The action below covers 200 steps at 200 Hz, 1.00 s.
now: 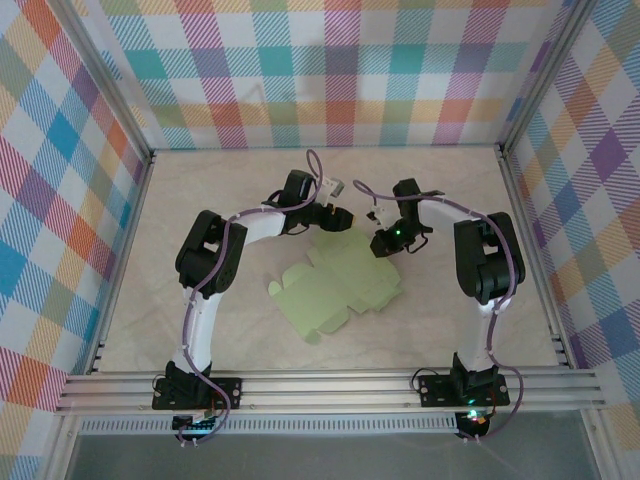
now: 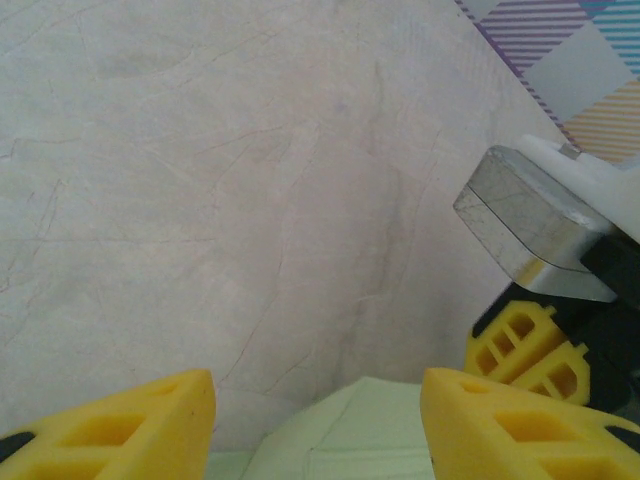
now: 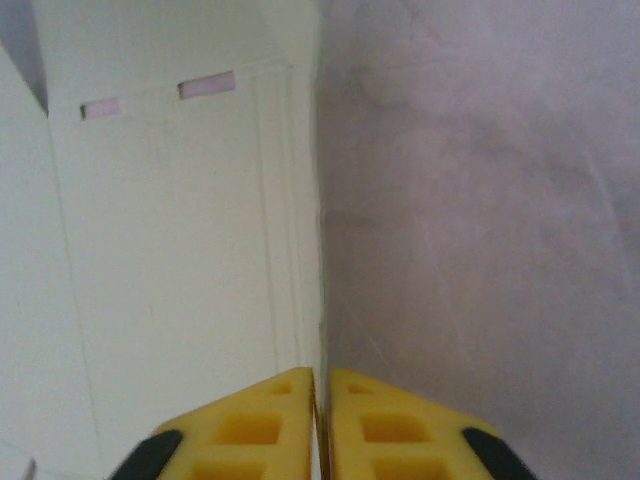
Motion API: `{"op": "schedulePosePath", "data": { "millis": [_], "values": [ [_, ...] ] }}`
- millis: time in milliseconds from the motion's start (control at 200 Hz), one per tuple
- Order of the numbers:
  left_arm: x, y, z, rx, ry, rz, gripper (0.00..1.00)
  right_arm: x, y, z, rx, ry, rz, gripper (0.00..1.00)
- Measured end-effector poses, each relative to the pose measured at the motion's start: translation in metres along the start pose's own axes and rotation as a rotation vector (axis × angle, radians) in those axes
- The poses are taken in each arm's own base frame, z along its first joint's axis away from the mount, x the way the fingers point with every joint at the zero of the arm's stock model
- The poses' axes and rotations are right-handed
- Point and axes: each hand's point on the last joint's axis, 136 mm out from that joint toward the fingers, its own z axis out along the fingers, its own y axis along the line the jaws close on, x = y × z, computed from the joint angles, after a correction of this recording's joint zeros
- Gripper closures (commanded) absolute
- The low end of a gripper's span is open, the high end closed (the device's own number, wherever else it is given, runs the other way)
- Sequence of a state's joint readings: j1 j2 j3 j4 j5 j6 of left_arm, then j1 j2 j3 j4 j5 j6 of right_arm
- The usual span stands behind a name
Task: Fold the paper box
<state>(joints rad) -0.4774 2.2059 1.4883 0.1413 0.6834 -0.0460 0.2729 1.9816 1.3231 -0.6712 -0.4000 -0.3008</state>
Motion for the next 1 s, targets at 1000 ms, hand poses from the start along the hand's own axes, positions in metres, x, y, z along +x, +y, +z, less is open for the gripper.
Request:
{"op": "schedulePosePath", "data": {
  "millis": [1000],
  "values": [
    [0.001,-0.012,-0.02,-0.027,-0.065,-0.124,0.36,0.001,-0.002,-0.004,-0.033,-0.016,0.03,1.0]
  ]
}}
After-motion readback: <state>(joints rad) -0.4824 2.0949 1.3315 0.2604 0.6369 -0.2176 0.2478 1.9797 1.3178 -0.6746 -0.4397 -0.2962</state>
